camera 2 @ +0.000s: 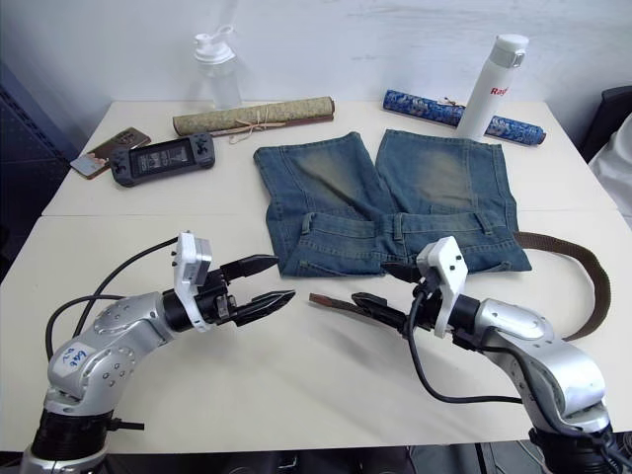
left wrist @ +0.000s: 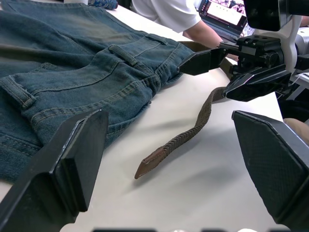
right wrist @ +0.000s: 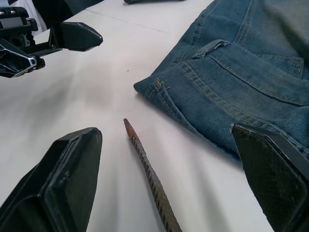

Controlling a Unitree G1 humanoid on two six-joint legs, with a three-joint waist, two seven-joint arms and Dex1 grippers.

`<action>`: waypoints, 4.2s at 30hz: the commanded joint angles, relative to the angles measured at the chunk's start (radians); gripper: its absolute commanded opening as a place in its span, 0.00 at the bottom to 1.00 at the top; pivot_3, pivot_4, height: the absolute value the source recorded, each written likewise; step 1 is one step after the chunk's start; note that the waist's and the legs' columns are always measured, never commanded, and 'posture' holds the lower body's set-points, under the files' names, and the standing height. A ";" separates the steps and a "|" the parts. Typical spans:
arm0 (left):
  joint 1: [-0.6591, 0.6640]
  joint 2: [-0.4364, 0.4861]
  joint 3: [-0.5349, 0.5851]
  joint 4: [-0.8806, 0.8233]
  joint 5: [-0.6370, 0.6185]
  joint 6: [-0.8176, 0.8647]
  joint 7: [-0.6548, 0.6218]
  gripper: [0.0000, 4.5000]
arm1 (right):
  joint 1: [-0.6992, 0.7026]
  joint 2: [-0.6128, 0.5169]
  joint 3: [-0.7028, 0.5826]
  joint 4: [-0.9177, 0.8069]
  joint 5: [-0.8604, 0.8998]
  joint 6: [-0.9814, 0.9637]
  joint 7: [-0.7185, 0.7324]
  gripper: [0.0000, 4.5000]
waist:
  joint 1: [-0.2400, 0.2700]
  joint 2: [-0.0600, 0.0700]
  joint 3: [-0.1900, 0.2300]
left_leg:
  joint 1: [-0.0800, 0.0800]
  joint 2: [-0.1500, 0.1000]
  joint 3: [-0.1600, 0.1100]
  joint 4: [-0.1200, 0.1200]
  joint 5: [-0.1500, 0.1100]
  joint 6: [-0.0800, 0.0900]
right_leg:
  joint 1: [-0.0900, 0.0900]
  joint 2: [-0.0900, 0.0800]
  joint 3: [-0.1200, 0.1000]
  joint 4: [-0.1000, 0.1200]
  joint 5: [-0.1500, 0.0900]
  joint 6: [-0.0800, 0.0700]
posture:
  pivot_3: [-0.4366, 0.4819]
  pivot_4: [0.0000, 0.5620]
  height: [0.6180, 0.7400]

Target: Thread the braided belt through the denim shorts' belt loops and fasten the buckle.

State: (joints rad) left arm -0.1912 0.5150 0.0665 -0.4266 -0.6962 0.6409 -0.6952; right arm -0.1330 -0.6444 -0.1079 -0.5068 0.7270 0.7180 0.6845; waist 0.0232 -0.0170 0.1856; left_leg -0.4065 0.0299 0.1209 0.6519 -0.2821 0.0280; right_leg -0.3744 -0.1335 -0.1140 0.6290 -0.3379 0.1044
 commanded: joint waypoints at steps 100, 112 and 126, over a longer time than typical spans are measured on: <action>-0.129 0.053 0.039 0.098 -0.179 0.140 -0.203 0.00 | -0.225 -0.166 0.147 -0.084 -0.047 0.086 0.265 0.28 | -0.002 0.000 0.000 | 0.000 0.000 0.000 0.002 0.000 0.000 | 0.000 0.000 -0.001 0.001 0.000 0.000 | 0.48 0.27 0.82; -0.077 -0.137 0.113 0.066 -0.359 0.251 0.078 0.00 | -0.099 -0.096 -0.345 -0.064 0.578 0.317 -0.062 0.99 | 0.001 0.000 0.000 | 0.000 0.000 -0.005 0.003 0.000 0.001 | 0.005 -0.004 -0.003 0.000 0.000 0.000 | 0.48 0.27 0.82; -0.044 -0.223 0.097 -0.010 -0.562 0.314 0.290 0.00 | 0.161 0.149 0.106 -0.079 1.108 0.011 -0.765 0.99 | -0.002 -0.002 0.000 | 0.001 0.001 -0.005 0.004 0.000 0.001 | 0.005 -0.001 -0.002 0.000 0.000 0.000 | 0.48 0.27 0.82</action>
State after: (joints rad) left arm -0.2291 0.2852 0.1684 -0.3923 -1.2247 0.9590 -0.4002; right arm 0.0373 -0.5414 -0.0288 -0.6073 1.8512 0.8000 -0.0191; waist 0.0213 -0.0193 0.1852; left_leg -0.4059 0.0303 0.1161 0.6559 -0.2824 0.0286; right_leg -0.3696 -0.1334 -0.1161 0.6289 -0.3379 0.1045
